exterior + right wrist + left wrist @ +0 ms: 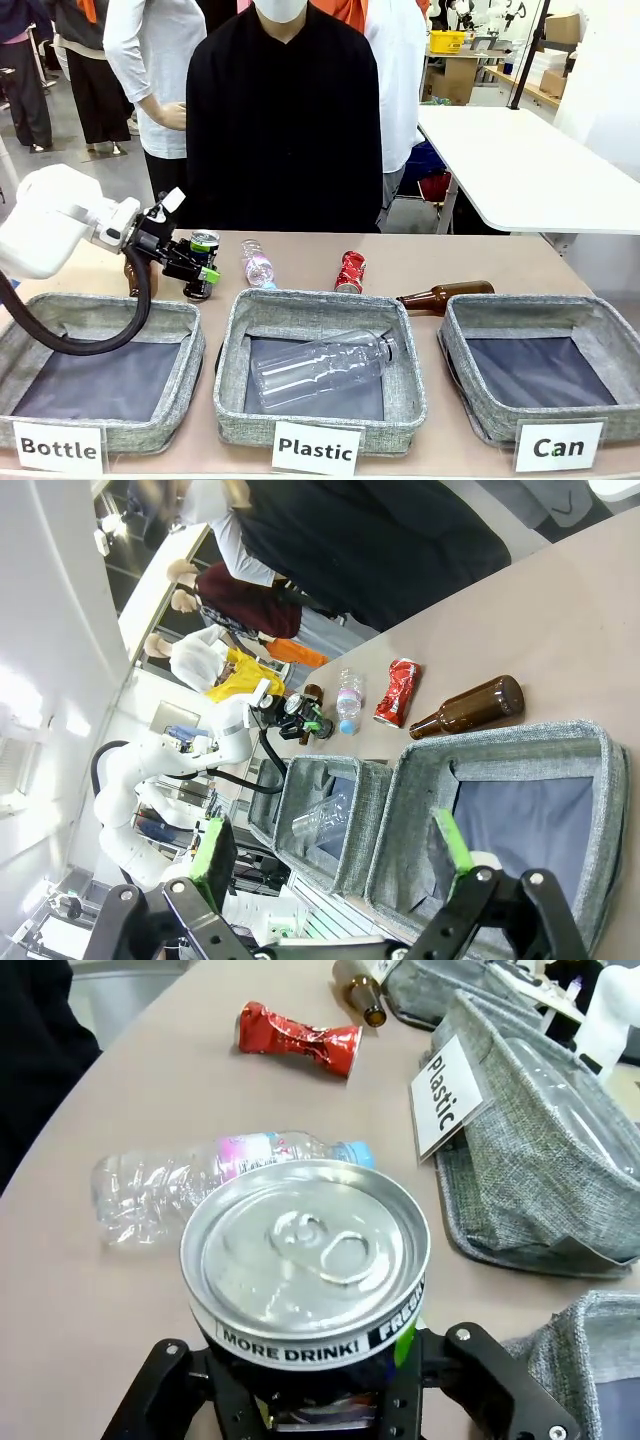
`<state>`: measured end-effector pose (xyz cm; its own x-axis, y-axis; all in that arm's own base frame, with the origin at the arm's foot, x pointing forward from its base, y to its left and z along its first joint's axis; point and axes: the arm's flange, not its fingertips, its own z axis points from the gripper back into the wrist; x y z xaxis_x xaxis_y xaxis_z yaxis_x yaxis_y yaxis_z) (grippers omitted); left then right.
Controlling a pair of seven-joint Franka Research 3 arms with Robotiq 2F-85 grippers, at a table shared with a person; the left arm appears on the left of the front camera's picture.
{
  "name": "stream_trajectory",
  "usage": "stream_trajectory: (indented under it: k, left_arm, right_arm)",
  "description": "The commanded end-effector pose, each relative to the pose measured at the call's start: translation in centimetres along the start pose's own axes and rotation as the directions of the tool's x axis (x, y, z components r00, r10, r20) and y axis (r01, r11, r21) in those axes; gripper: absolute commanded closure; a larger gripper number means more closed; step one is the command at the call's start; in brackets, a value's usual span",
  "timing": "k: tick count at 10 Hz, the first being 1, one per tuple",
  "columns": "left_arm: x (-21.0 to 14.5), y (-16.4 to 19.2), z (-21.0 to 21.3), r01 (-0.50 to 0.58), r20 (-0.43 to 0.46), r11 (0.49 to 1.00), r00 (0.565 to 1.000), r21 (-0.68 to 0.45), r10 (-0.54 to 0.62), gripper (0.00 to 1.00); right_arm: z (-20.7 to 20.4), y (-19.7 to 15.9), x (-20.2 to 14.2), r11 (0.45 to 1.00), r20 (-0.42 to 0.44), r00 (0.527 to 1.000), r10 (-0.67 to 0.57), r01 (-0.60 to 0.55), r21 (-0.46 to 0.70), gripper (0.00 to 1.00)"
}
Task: Sort the can waste into the basket.
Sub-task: Pick up the can waste from the table and place it in the right Fabric basket.
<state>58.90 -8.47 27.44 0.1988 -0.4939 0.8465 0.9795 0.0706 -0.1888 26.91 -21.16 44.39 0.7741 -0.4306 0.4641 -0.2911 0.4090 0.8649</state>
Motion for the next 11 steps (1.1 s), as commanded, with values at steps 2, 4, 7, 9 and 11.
stream_trajectory:
  k: [2,4,7,9,11]
  left_arm:
    - [0.3,-1.1,0.7,0.036,0.025,0.999,0.999,-0.006,-0.036,1.0]
    - [1.6,-1.9,2.9,0.055,0.062,0.998,0.996,0.017,-0.056,1.0]
    - [7.2,-8.1,9.5,0.075,0.1,0.991,0.993,-0.111,-0.064,1.0]
    - [8.5,-14.0,14.3,-0.021,-0.043,0.96,0.999,-0.28,0.009,1.0]
    - [6.3,-19.6,20.3,0.044,-0.099,0.953,0.992,-0.301,-0.078,1.0]
  right_arm:
    - [-0.2,-0.1,0.2,0.999,0.02,0.999,0.026,-0.027,0.018,0.0]
    - [-0.2,-0.1,0.2,0.999,0.02,0.999,0.026,-0.027,0.018,0.0]
    - [-0.2,-0.1,0.2,0.999,0.02,0.999,0.026,-0.027,0.018,0.0]
    - [-0.2,-0.1,0.2,0.999,0.02,0.999,0.026,-0.027,0.018,0.0]
    - [-0.2,-0.1,0.2,0.999,0.02,0.999,0.026,-0.027,0.018,0.0]
